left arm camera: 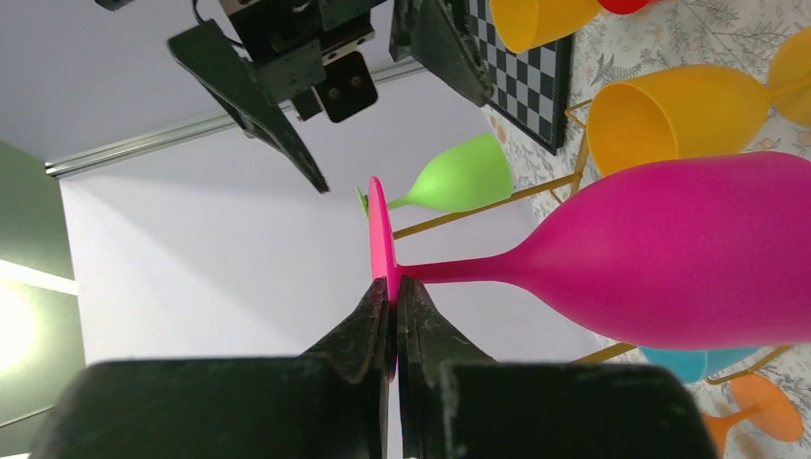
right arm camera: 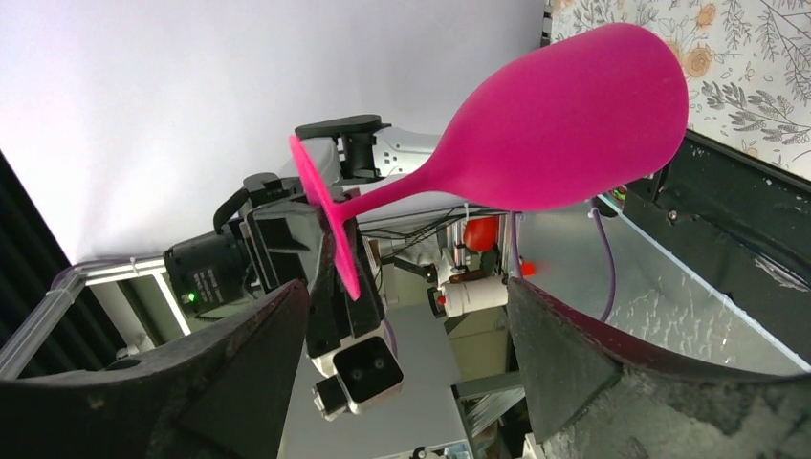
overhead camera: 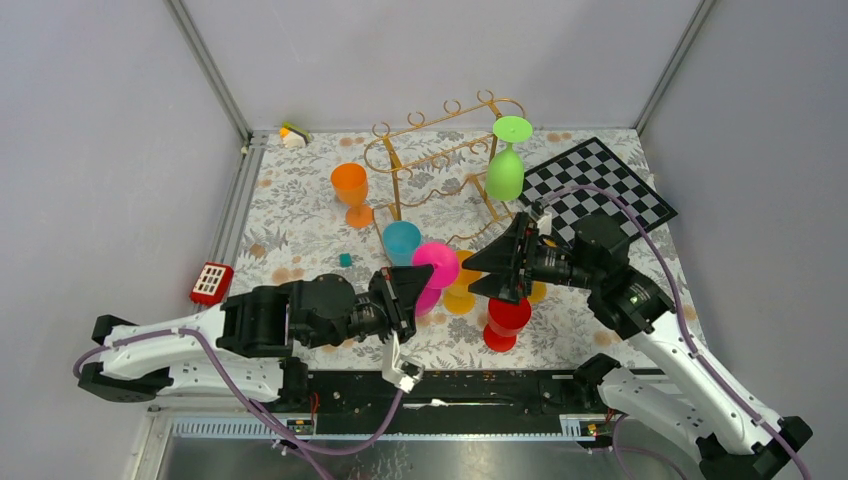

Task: Place the wine glass upside down on the wine glass rack
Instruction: Turn the wine glass upside down at the wine rack.

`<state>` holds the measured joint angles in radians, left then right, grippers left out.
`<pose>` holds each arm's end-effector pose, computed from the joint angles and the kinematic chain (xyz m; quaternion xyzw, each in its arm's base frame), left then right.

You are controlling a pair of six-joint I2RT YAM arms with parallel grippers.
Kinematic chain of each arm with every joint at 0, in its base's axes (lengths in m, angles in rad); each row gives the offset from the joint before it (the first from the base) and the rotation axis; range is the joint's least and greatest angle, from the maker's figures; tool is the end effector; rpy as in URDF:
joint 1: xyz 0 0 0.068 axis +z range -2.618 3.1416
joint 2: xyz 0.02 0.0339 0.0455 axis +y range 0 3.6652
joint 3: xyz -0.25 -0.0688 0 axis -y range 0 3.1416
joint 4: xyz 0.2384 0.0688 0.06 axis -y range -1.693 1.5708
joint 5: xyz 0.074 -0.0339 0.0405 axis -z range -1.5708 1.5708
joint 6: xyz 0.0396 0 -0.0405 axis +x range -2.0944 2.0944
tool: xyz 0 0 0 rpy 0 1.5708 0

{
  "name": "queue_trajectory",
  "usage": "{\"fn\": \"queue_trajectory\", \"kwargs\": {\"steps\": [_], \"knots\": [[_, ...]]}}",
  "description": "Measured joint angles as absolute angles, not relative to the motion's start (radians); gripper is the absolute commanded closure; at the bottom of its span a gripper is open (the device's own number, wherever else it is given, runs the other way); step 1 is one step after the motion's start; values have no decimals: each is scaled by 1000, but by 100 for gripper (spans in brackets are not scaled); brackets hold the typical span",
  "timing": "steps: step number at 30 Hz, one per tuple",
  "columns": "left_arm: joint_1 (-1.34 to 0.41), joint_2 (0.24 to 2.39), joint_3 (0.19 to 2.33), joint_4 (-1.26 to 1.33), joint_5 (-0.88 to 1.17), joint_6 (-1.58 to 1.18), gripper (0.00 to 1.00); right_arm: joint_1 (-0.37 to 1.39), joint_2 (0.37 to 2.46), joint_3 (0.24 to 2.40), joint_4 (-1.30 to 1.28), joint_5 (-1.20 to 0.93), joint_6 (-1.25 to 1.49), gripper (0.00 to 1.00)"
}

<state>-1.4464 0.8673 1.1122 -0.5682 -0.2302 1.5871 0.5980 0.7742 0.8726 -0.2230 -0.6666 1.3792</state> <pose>0.0315 -0.1792 0.3844 0.8015 0.1105 0.1338 0.5722 0.1324 0.1198 0.3584 0.0696 0.7376 0.6572 0.1389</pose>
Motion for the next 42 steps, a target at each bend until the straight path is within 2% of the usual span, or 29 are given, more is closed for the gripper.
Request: {"fn": "queue_trajectory", "kwargs": {"steps": [4, 8, 14, 21, 28, 34, 38, 39, 40, 42], "knots": [[-1464, 866, 1110, -543, -250, 1596, 100, 638, 788, 873, -196, -636, 1393, 40], [-1479, 867, 1110, -529, -252, 1596, 100, 680, 789, 872, -130, -616, 1423, 42], [-1494, 875, 1110, -521, -252, 1581, 100, 754, 829, 872, -73, -601, 1441, 59], [-1518, 875, 1110, -525, -258, 1562, 100, 789, 864, 874, 7, -587, 1470, 98], [-1526, 872, 1110, -506, -265, 1537, 98, 792, 851, 873, 18, -582, 1470, 100], [-1531, 863, 1089, -491, -268, 1521, 54, 795, 834, 859, 9, -568, 1467, 100], [-1531, 844, 1055, -479, -271, 1502, 29, 795, 833, 854, -10, -564, 1454, 100], [-1531, 838, 1045, -473, -271, 1497, 20, 795, 831, 854, -20, -561, 1449, 100], [-1531, 833, 1036, -467, -271, 1491, 3, 796, 830, 854, -33, -559, 1441, 100], [-1531, 826, 1024, -463, -270, 1466, 1, 796, 824, 855, -66, -556, 1423, 100]]}}
